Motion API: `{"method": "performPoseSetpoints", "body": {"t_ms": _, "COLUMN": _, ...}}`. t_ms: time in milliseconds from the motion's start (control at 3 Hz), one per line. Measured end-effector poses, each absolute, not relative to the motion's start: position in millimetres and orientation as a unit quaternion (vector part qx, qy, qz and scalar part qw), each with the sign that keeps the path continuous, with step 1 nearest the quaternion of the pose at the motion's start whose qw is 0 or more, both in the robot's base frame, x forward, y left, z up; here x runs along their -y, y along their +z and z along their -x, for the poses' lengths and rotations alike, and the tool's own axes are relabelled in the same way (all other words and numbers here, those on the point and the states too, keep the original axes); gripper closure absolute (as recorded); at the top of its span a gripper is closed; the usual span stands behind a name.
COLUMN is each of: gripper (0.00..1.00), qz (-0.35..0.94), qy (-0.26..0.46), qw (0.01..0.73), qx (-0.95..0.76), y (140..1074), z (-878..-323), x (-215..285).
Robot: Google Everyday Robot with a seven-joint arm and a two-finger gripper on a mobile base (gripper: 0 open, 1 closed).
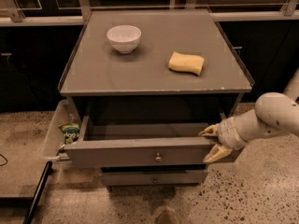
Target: Open top drawer
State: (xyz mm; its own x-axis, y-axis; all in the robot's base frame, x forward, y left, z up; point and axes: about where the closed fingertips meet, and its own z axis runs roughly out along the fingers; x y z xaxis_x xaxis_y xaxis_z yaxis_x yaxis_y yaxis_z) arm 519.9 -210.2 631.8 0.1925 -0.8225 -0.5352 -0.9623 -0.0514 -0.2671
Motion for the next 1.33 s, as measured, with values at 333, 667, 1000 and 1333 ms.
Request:
{"method": "performPoseSetpoints", "body": {"t_ms": 333, "gripper": 0.13, "qz": 0.71, "qy": 0.138, "qw": 0.291, "qx": -0.626, "y": 625.2, "z": -521.1, "x": 214.6}}
{"method": "performPoseSetpoints", "body": {"t_ms": 667, "gripper": 0.36, "qz": 0.71, "qy": 0.138, "qw": 0.291, "qx": -0.626, "y": 627.1, "z": -521.0, "x": 214.7}}
{"method": "performPoseSetpoints", "body": {"t_ms": 1000, "gripper": 0.6, "qz": 0.71, "qy": 0.137, "qw": 0.284, "qx": -0.63, "y": 632.0, "z": -500.9, "x": 229.2}}
{"method": "performPoseSetpoints", "body": {"t_ms": 1333, "gripper": 0.83, "qz": 0.716, "qy": 0.127, "qw": 0.278, "qx": -0.628, "y": 647.4, "z": -477.8, "x": 237.5}}
